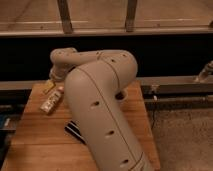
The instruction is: Place the bottle in the ceramic bowl
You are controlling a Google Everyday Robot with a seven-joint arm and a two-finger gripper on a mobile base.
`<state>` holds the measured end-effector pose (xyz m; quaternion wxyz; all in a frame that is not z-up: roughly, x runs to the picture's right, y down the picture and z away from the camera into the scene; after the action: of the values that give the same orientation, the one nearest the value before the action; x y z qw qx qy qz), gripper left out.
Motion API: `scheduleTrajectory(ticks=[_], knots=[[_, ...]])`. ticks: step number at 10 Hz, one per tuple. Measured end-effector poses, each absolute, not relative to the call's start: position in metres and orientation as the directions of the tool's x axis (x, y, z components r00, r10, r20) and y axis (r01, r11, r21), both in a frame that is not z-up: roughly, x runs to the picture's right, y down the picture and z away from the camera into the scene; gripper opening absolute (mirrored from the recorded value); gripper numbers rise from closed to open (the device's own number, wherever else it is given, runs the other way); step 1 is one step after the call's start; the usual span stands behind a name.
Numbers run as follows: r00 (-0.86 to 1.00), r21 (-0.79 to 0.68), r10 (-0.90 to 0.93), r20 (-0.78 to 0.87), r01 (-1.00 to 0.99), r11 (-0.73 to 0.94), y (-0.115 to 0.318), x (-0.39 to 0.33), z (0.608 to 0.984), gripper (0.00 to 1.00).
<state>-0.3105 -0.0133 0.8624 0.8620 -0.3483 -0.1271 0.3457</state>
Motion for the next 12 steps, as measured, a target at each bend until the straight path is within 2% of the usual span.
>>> scheduleTrajectory(ticks=[6,12], knots=[[0.787,-0.724,0.614,-0.070,-0.463,0.511,0.026,-0.346,0.897,0.80],[0.774,-0.710,0.628,-0.086,-0.490,0.506,0.028,-0.343,0.902,0.80]])
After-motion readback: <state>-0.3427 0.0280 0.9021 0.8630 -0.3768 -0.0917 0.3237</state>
